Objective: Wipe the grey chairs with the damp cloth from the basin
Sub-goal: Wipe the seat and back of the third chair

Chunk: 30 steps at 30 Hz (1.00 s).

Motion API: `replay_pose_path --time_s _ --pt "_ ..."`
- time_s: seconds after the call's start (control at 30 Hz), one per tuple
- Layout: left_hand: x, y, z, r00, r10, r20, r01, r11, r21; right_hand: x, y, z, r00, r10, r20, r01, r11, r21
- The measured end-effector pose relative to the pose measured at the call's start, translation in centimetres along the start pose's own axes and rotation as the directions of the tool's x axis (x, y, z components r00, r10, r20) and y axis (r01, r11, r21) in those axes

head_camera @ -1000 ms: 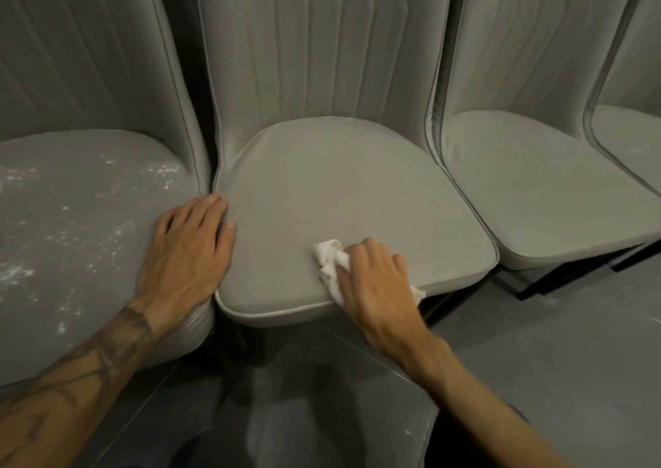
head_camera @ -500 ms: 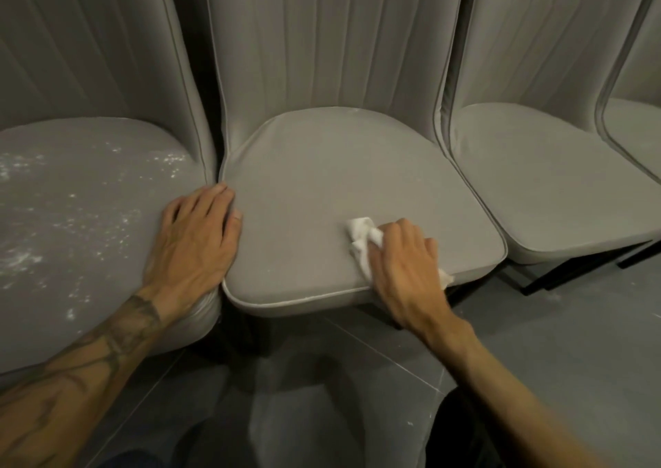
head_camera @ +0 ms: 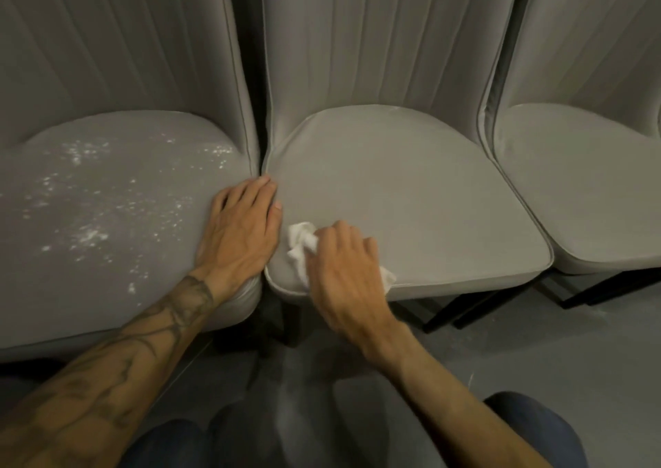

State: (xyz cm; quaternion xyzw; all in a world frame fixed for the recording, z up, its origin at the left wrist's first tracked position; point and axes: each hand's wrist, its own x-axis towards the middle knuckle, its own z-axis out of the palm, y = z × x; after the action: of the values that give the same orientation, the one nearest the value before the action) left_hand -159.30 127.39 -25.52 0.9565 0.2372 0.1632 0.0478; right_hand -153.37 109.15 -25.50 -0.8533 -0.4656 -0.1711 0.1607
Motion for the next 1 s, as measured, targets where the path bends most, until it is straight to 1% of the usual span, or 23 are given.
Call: replay_pose_path --time_s 0.07,0.1,0.13,0.23,0.33,0.37,0.4,0.43,0.47,0.57,0.63,0.7,0.77,0.83,0.9,1.0 --pt "-0.1 0.1 -0.1 1.0 0.0 -0.004 0.0 1.0 0.004 -0.2 1.2 -0.3 0.989 0.133 -0.064 -0.134 0.991 -0.01" --pt "-0.1 0.1 -0.1 1.0 0.001 -0.003 -0.001 1.0 -0.001 -0.3 0.5 -0.2 0.983 0.169 -0.074 -0.171 0.985 -0.011" --pt "-0.1 0.1 -0.2 1.0 0.005 0.003 -0.005 1.0 -0.011 -0.4 -0.9 0.0 0.984 0.168 -0.061 -0.169 0.986 -0.007" --pt "-0.1 -0.1 -0.2 1.0 0.006 0.028 -0.005 0.998 -0.065 -0.3 -5.3 1.1 0.998 0.07 0.003 -0.07 0.996 0.062" --pt "0.1 -0.2 -0.5 1.0 -0.003 0.027 0.005 0.997 -0.081 0.2 -3.6 0.3 1.0 0.012 0.01 -0.012 0.999 0.032" --pt "0.0 -0.1 -0.6 1.0 -0.004 0.017 0.005 0.998 -0.067 0.0 -2.7 0.1 0.999 0.032 -0.013 -0.032 0.999 0.007" --pt "-0.1 0.0 -0.6 1.0 -0.007 0.009 0.008 0.998 -0.06 -0.3 -2.3 0.0 0.996 0.082 -0.036 -0.082 0.997 -0.002" --pt "-0.2 0.0 -0.5 1.0 -0.009 0.008 0.01 0.998 -0.062 -0.6 -2.6 0.0 0.99 0.135 -0.043 -0.135 0.991 0.003" --pt "-0.1 0.0 -0.4 1.0 -0.008 0.013 0.009 0.998 -0.07 -0.8 -3.4 0.1 0.987 0.159 -0.032 -0.158 0.987 0.012" --pt "0.1 -0.1 -0.3 1.0 -0.01 0.026 0.013 0.993 -0.119 -0.7 -6.1 1.0 0.995 0.099 0.026 -0.099 0.995 0.023" --pt "0.1 -0.2 -0.4 1.0 -0.002 0.026 0.005 0.992 -0.123 -0.6 -5.5 0.7 0.999 0.039 0.021 -0.04 0.999 0.025" --pt "0.0 -0.3 -0.5 1.0 0.006 0.013 -0.004 0.995 -0.104 -1.6 -3.3 -0.1 1.0 -0.016 0.017 0.016 1.0 -0.011" --pt "-0.1 -0.2 -0.6 1.0 -0.002 0.009 0.003 0.995 -0.097 -3.5 -0.3 -1.0 0.999 -0.004 0.032 0.007 0.997 -0.073" --pt "-0.2 -0.1 -0.5 1.0 -0.005 -0.001 0.005 0.996 -0.092 -4.7 1.2 -1.6 0.998 0.059 0.034 -0.055 0.992 -0.115" --pt "-0.1 -0.1 -0.4 1.0 -0.001 -0.016 0.0 0.996 -0.086 -3.7 -0.5 -1.0 0.995 0.099 0.028 -0.095 0.988 -0.121" --pt "0.0 0.0 -0.3 1.0 0.002 0.004 -0.002 0.995 -0.103 -1.4 -5.0 0.6 0.996 0.041 0.085 -0.035 0.997 -0.068"
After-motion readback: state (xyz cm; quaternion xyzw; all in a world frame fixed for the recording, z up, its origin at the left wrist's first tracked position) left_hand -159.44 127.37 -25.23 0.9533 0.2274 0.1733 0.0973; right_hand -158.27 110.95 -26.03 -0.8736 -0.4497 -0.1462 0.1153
